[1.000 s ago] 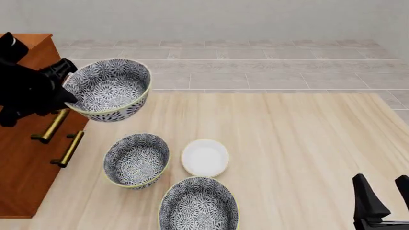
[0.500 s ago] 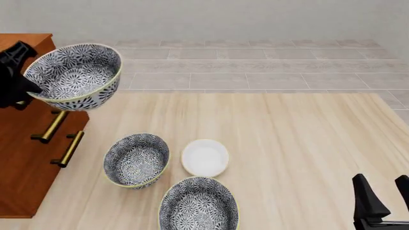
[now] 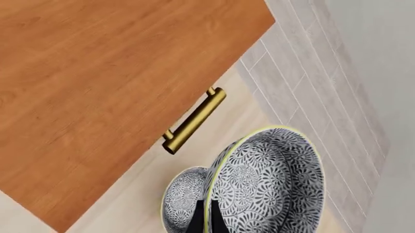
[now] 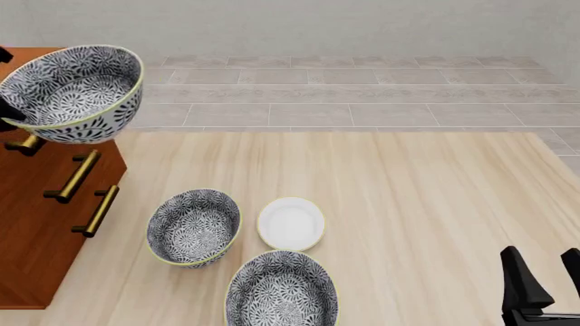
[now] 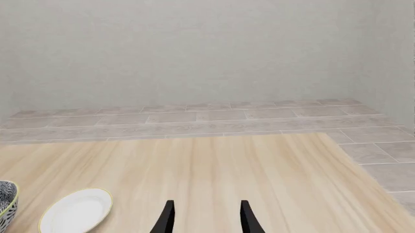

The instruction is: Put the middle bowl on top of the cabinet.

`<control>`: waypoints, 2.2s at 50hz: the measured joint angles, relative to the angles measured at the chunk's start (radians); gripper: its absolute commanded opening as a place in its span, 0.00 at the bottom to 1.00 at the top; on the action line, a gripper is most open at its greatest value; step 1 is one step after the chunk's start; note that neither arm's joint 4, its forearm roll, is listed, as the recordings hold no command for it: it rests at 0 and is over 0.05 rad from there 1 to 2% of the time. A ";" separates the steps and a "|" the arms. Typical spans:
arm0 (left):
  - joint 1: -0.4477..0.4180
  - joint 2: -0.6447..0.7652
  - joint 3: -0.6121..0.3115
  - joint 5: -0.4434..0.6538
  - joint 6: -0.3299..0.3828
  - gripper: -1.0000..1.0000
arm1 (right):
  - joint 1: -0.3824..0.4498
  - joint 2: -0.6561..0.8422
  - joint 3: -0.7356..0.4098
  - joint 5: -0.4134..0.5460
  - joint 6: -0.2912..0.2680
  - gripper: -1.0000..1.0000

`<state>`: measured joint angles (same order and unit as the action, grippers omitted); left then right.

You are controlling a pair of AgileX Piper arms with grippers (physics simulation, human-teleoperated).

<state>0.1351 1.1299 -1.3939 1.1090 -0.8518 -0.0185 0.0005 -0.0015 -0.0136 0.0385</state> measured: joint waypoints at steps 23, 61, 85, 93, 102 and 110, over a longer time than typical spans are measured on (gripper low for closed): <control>0.144 0.041 -0.169 0.074 0.012 0.00 | -0.002 0.000 0.000 0.000 -0.002 1.00; 0.342 0.121 -0.340 0.111 0.007 0.00 | 0.001 0.000 -0.001 0.006 -0.009 1.00; 0.485 0.189 -0.395 0.111 0.054 0.00 | 0.004 0.001 0.001 0.008 -0.012 1.00; 0.505 0.203 -0.403 0.111 0.060 0.00 | 0.003 0.001 0.001 0.009 -0.011 1.00; 0.520 0.216 -0.399 0.111 0.064 0.00 | 0.002 0.000 0.001 0.009 -0.011 1.00; 0.533 0.227 -0.395 0.111 0.063 0.00 | 0.002 0.000 0.001 0.009 -0.010 1.00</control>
<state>0.6685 1.3569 -1.7889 1.2200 -0.7890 -0.0166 0.0009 -0.0004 -0.0045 0.0281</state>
